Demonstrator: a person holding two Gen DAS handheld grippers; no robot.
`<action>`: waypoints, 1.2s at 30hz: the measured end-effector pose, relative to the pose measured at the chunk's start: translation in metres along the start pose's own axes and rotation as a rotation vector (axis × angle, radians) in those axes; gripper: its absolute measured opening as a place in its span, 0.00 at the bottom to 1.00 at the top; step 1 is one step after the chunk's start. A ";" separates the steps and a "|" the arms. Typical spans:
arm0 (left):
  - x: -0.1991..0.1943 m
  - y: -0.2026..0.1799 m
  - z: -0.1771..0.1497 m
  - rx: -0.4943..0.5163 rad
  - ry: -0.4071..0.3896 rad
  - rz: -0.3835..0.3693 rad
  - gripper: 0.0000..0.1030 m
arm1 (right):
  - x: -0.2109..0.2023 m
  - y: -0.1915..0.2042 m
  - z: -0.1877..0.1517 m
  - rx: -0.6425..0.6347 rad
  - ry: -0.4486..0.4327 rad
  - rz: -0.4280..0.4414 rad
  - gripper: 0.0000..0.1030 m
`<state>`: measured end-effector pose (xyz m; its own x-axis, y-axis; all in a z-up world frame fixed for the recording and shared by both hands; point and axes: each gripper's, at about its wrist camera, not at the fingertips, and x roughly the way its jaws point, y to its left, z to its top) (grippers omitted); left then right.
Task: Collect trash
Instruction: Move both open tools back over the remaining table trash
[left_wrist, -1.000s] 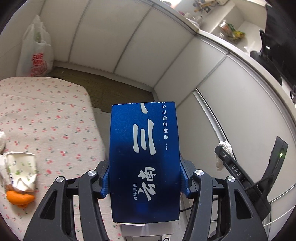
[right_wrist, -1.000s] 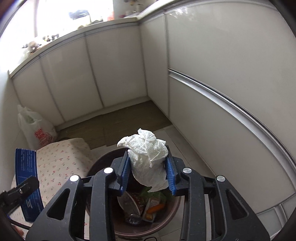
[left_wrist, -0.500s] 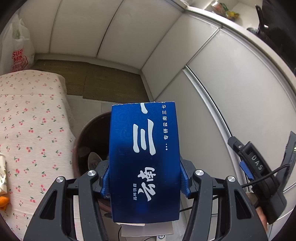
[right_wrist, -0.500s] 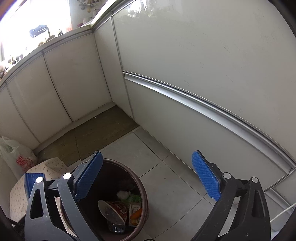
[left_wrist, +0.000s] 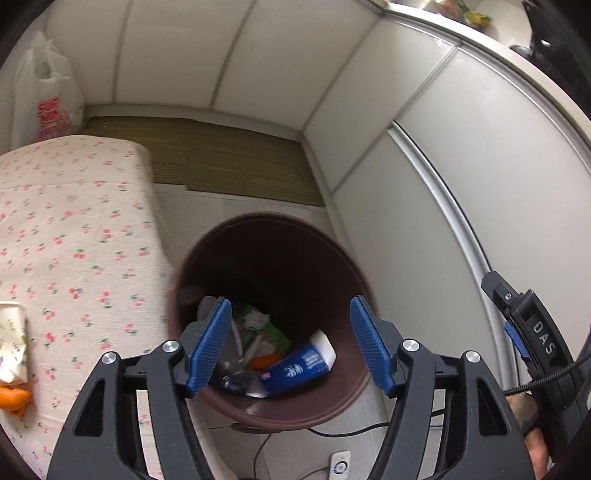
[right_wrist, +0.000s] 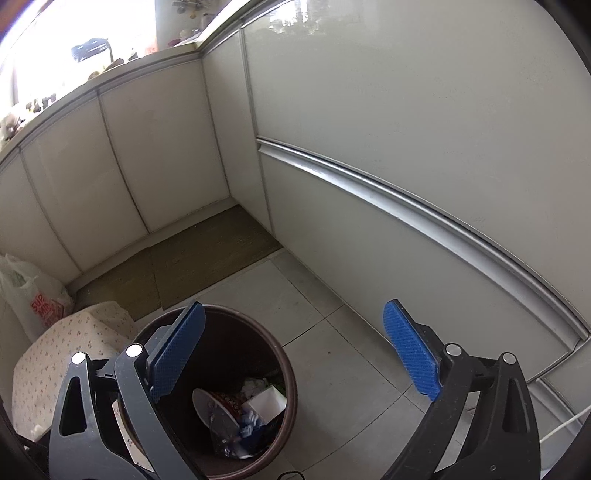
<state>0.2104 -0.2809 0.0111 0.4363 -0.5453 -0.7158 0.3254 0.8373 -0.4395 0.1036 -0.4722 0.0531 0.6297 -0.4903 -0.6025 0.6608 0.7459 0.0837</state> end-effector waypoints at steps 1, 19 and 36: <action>-0.002 0.003 0.000 -0.008 -0.003 0.006 0.64 | -0.001 0.006 -0.002 -0.017 0.000 0.005 0.90; -0.057 0.099 -0.013 -0.151 -0.090 0.137 0.64 | -0.021 0.105 -0.036 -0.253 0.008 0.134 0.90; -0.099 0.211 -0.036 -0.338 -0.119 0.264 0.64 | -0.045 0.217 -0.085 -0.477 0.017 0.285 0.90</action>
<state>0.2059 -0.0492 -0.0304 0.5676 -0.2954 -0.7685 -0.0940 0.9040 -0.4170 0.1844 -0.2500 0.0307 0.7472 -0.2348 -0.6217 0.2048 0.9713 -0.1208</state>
